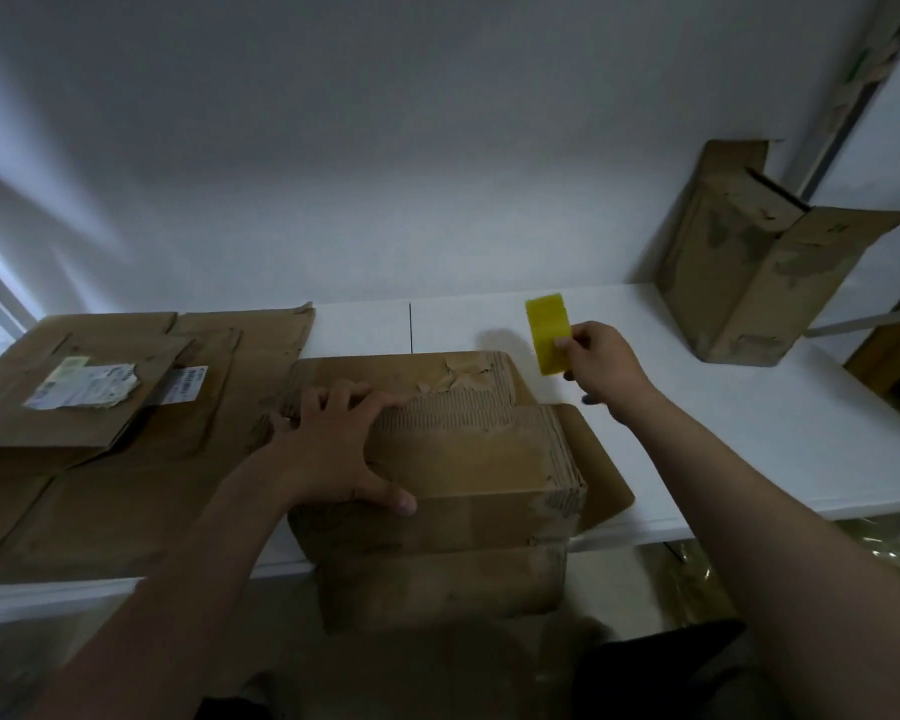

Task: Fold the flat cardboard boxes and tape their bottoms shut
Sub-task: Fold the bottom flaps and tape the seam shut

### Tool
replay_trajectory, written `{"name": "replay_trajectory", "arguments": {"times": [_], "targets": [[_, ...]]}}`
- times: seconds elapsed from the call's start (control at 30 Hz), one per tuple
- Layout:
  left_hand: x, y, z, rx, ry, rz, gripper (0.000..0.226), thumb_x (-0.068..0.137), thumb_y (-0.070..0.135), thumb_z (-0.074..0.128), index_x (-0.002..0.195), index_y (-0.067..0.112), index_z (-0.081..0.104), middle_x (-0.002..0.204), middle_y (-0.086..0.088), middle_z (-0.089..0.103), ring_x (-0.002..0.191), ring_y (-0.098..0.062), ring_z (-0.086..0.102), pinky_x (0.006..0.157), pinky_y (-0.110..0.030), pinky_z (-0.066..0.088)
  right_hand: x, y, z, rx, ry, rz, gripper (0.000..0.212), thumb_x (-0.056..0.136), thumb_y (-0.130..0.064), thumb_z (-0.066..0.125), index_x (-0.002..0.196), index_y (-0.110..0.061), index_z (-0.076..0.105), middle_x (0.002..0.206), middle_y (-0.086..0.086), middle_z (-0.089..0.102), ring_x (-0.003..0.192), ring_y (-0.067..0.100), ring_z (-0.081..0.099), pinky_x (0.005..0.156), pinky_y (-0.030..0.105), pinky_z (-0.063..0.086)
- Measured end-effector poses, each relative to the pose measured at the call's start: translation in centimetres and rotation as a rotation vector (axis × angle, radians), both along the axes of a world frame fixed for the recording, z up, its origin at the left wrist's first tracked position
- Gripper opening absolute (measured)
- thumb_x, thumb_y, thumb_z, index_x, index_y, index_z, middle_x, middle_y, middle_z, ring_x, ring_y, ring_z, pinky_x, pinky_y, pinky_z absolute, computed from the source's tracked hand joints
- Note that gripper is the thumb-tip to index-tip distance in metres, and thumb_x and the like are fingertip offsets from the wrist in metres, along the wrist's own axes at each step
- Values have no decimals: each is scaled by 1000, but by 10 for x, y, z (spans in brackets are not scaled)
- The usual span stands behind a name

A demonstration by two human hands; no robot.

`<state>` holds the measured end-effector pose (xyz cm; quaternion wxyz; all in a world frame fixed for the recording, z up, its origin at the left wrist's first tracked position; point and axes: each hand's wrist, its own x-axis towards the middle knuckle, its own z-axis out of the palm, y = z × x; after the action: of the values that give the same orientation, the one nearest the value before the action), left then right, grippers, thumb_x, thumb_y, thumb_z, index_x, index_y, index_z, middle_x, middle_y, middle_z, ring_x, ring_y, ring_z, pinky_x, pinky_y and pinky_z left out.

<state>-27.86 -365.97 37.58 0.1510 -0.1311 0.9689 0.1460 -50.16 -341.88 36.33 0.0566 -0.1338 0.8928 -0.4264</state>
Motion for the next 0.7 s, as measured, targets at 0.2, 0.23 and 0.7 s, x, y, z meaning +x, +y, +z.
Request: {"name": "replay_trajectory", "arguments": {"times": [0.2,0.23,0.7], "targets": [[6,-1,-4,34,85,-6,130,32,103,52,146,61,8,162,13,3,151,-30,3,115,-73,8,56,-7,17,-391,-236,-55,17,106,-35,43,112,-20,48,106,6,58,83,24,60,69,47,54],[7,0,-3,40,100,-9,131,31,104,51,147,59,9,161,14,3,150,-28,4,116,-72,7,61,-9,16,-421,-225,-58,14,106,-35,44,107,-22,47,106,7,59,83,25,60,69,47,52],[26,2,2,36,187,-34,125,54,77,78,157,41,18,168,12,6,154,-15,7,124,-51,14,94,-38,10,-269,87,91,12,107,-27,43,113,-18,49,96,-7,58,87,15,55,75,34,38]]}}
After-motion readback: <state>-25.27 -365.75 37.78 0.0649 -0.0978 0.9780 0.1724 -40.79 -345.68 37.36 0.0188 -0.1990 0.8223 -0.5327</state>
